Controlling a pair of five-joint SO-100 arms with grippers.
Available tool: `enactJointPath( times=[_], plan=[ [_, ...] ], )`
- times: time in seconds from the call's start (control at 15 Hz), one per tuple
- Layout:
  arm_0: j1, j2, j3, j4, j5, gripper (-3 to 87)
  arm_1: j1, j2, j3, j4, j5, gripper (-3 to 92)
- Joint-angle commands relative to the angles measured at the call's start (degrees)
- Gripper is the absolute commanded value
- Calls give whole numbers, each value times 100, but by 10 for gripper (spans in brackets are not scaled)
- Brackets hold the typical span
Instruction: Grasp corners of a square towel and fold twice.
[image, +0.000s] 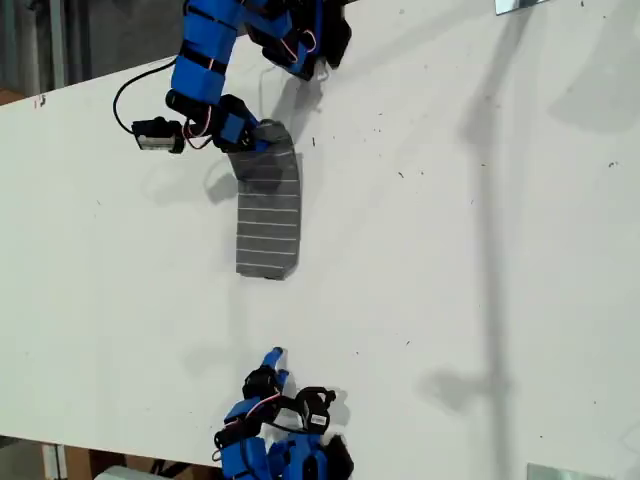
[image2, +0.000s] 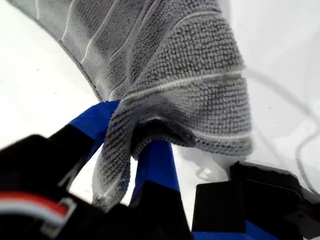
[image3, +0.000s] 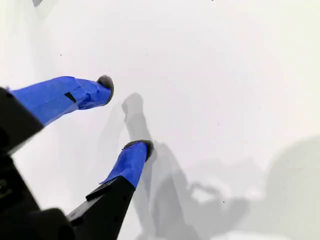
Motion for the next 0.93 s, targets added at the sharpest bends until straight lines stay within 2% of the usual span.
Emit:
enactJointPath(
  times=[0.0, 0.2, 0.67, 0.87],
  plan=[
    [-79, 53, -18, -53, -44, 203, -299, 70, -1151, 229, -53, -1],
    [-88, 79, 0, -53, -44, 203, -519, -738, -2188, 141, -325, -1],
    [-97, 88, 9, -53, -35, 203, -809, -4447, -5555, 88, -1160, -1],
    [-105, 88, 9, -53, -44, 203, -905, -4729, -5766, -396, -1477, -1]
  ],
)
